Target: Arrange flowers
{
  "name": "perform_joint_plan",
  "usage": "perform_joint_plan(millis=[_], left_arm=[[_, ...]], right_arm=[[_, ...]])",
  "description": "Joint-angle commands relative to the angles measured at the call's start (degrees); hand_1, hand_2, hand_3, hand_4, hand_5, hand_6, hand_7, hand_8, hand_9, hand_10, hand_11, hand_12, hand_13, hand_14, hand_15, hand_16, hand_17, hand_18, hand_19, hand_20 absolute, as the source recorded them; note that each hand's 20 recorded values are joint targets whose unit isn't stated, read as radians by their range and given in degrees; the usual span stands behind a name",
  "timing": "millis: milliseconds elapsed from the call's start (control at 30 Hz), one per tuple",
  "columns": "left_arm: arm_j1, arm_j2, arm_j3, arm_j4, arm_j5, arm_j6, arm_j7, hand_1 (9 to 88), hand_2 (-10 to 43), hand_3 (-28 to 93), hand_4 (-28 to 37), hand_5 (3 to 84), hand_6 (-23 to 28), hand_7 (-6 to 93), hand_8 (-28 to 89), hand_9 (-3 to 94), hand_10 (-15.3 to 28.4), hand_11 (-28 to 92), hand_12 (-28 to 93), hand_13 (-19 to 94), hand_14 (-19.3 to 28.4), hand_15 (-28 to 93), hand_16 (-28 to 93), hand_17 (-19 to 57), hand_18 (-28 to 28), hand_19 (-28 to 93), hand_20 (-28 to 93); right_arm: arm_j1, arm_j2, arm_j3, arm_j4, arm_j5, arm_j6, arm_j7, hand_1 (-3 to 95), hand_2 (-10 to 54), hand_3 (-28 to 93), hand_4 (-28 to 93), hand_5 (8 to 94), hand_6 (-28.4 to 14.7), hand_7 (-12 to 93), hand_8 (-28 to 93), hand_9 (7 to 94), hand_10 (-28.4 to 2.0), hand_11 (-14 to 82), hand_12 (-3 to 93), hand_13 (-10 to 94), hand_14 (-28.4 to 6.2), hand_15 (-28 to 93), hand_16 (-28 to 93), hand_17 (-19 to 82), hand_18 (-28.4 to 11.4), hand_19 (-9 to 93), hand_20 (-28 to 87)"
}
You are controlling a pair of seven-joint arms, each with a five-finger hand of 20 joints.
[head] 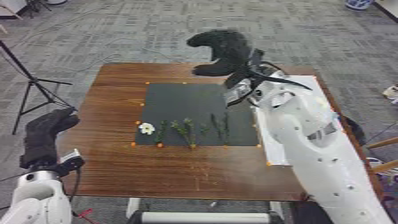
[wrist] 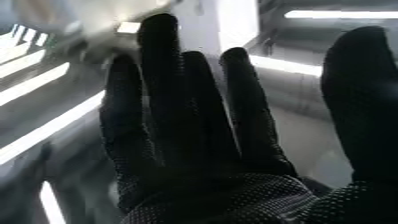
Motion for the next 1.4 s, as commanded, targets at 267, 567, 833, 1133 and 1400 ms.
perform_joint_plan(millis=[267, 567, 833, 1133, 1400], left_arm=[[1.9, -1.26, 0.98, -2.47, 0.39, 1.23, -0.96, 27.6, 14.1, 70, -26.5, 58.0, 3.1, 18.2, -9, 57.1, 14.6, 27, 15, 47, 18.6, 30, -3, 10.0, 11.2, 8, 18], [2.6, -2.17, 1.95, -3.67, 3.66, -1.54, -1.96, 27.7, 14.0, 69, -26.1, 57.8, 3.2, 18.1, -9, 57.0, 14.7, 27, 15, 47, 18.7, 31, -3, 10.2, 11.5, 10, 19], [3.5, -2.51, 2.32, -4.48, 3.43, -1.99, -1.62, 28.1, 13.8, 69, -25.8, 57.7, 3.1, 18.5, -8, 56.9, 14.7, 27, 15, 47, 18.7, 31, -3, 10.3, 12.2, 11, 20], [4.4, -3.03, 2.35, -5.00, 3.04, -1.75, -0.99, 28.2, 13.6, 69, -25.7, 57.7, 3.1, 18.4, -8, 56.9, 14.7, 27, 15, 47, 18.8, 31, -3, 10.4, 12.2, 11, 20], [4.3, -3.13, 2.53, -5.20, 3.36, -2.31, -1.53, 28.2, 13.5, 69, -25.6, 57.7, 3.1, 18.4, -8, 56.9, 14.7, 27, 15, 47, 18.8, 31, -3, 10.4, 12.2, 12, 20]], right_arm=[[-14.4, 18.6, 17.0, 7.6, -9.2, -1.9, -3.0, 28.2, -9.5, 77, -22, 46.5, -1.5, 19, -8, 49.0, -12.3, 9.3, 17.9, 59, -13.3, 42, 27, 27, -22.0, 67, 50], [-16.9, 15.0, 21.4, 15.3, -14.3, -2.0, -5.4, 30.5, -9.5, 78, -23, 45.5, -0.7, 22, -9, 48.7, -12.0, 10.1, 17.9, 60, -12.8, 44, 27, 27, -21.7, 67, 50], [-20.1, 14.1, 24.4, 16.1, -16.5, -4.2, -6.4, 33.1, -9.5, 80, -24, 44.9, -0.1, 24, -10, 48.7, -11.5, 10.8, 17.5, 61, -12.2, 45, 27, 27, -21.4, 66, 50], [-20.4, 13.6, 25.9, 17.8, -18.8, -4.6, -7.2, 33.3, -9.5, 80, -25, 44.5, 0.0, 24, -11, 48.6, -11.2, 11.2, 17.3, 63, -11.9, 47, 27, 28, -21.6, 68, 51], [-22.0, 12.8, 28.1, 18.5, -20.7, -4.9, -6.6, 34.9, -9.5, 81, -25, 44.4, 0.1, 25, -11, 48.6, -11.1, 11.5, 17.2, 64, -11.6, 50, 27, 28, -21.6, 70, 52]])
